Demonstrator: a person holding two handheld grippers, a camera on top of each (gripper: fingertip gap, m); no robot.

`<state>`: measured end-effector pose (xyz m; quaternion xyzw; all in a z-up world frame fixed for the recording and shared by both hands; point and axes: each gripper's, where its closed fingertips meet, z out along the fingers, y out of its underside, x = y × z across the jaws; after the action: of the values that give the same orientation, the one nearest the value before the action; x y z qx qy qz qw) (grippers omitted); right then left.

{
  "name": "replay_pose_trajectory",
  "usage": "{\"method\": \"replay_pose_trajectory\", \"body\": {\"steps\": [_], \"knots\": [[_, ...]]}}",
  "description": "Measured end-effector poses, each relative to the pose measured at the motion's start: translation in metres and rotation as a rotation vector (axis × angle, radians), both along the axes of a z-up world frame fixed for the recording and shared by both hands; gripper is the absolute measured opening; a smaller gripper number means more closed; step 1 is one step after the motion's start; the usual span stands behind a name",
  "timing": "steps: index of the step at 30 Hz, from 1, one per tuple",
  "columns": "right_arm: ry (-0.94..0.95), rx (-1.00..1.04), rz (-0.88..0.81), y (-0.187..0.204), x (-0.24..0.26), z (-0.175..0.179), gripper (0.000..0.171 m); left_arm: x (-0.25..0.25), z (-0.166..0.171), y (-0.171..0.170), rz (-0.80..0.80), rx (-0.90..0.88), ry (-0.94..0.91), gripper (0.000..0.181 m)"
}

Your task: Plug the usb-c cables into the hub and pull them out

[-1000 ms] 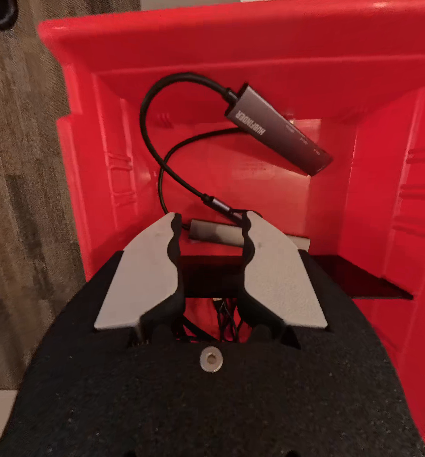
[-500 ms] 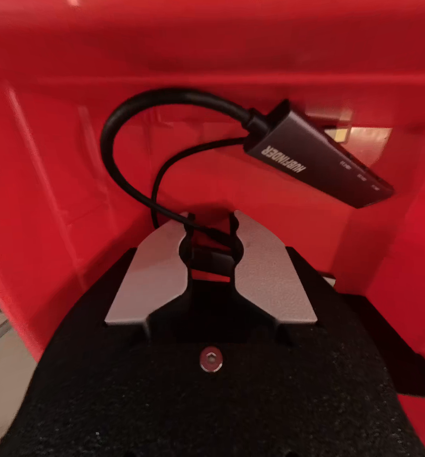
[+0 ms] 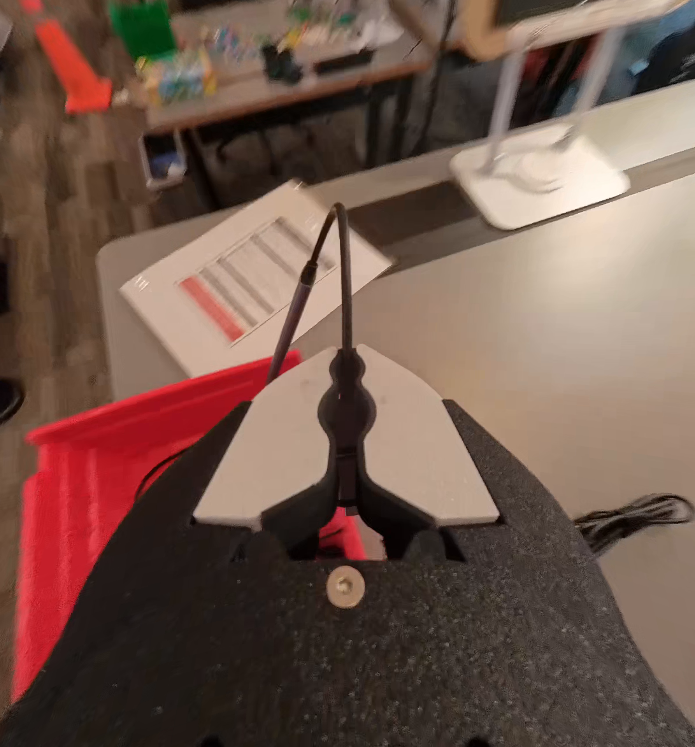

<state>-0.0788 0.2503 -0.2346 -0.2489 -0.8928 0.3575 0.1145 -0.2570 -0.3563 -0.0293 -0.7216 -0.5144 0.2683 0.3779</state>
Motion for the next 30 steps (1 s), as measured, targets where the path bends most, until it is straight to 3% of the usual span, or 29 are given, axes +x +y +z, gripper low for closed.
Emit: {"method": "replay_pose_trajectory", "body": {"steps": [1,4,7,11,15,20,30], "knots": [[0.001,0.001,0.001,-0.001,0.000,0.000,0.016,0.004,0.010,0.022,-0.056,0.039,0.050,0.003],[0.009,0.005,-0.001,-0.001,0.000,0.000,0.016,0.018,0.025,0.084,-0.201,0.173,0.143,0.002],[0.025,0.014,0.000,-0.001,0.000,0.000,0.016,0.034,0.017,0.146,-0.371,0.304,0.156,0.002],[0.040,0.022,-0.013,-0.003,-0.001,0.001,0.016,0.057,-0.015,0.221,-0.596,0.406,0.091,0.002],[0.079,0.037,-0.023,-0.009,0.001,0.002,0.013,0.079,-0.061,0.270,-0.732,0.395,-0.057,0.003],[0.118,0.052,-0.011,-0.012,0.004,0.004,0.008,0.091,-0.110,0.291,-0.770,0.255,-0.202,0.002],[0.043,0.022,0.002,-0.014,0.004,0.001,0.011,0.085,-0.136,0.275,-0.621,0.377,-0.269,0.000]]}}
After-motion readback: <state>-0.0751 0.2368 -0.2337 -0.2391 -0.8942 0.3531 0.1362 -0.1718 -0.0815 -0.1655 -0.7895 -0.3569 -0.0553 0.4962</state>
